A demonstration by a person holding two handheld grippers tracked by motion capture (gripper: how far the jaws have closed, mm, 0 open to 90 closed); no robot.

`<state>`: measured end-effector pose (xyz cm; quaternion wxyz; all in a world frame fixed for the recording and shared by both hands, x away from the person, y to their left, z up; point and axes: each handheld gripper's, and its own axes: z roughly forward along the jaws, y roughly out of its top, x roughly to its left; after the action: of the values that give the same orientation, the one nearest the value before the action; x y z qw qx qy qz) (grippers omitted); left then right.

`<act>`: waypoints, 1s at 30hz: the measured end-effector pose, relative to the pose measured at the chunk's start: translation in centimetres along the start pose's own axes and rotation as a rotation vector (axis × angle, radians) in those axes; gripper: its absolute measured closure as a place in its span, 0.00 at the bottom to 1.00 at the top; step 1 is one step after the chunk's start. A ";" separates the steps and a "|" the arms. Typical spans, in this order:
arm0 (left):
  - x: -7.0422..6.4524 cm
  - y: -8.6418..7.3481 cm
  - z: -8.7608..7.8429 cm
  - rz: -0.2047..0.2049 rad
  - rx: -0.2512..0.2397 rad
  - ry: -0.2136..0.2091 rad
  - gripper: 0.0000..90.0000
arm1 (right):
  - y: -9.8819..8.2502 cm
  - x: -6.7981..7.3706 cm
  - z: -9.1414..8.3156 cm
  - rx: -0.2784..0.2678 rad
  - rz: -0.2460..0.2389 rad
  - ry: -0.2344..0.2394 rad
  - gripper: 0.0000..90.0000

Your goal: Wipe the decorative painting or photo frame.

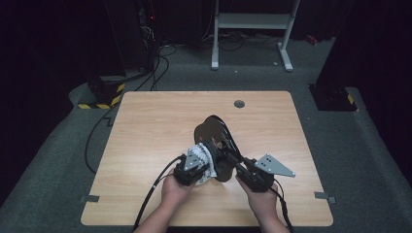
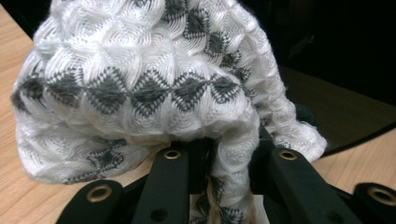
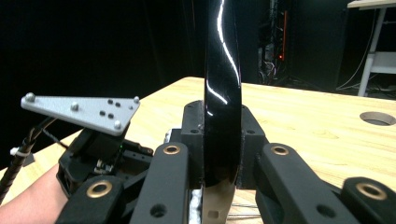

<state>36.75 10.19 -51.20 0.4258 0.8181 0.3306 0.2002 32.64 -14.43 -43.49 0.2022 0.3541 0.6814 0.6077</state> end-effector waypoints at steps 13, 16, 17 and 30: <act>-6.2 1.1 -0.8 0.147 -0.017 -0.148 0.84 | 0.0 -0.2 -0.2 -0.006 0.009 -0.001 0.88; -7.1 2.0 -1.6 0.170 -0.059 -0.182 0.84 | -0.1 -0.3 -0.2 -0.007 0.010 0.002 0.88; -7.2 2.2 -1.8 0.168 -0.072 -0.185 0.84 | -0.1 -0.3 -0.2 -0.007 0.009 0.003 0.87; -1.4 1.1 -0.6 0.031 -0.061 -0.082 0.84 | -0.1 -0.4 -0.2 -0.009 0.017 -0.001 0.88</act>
<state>35.81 9.07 -49.99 0.4605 0.8173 0.2941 0.1831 32.72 -14.89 -43.62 0.1989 0.3592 0.6757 0.6122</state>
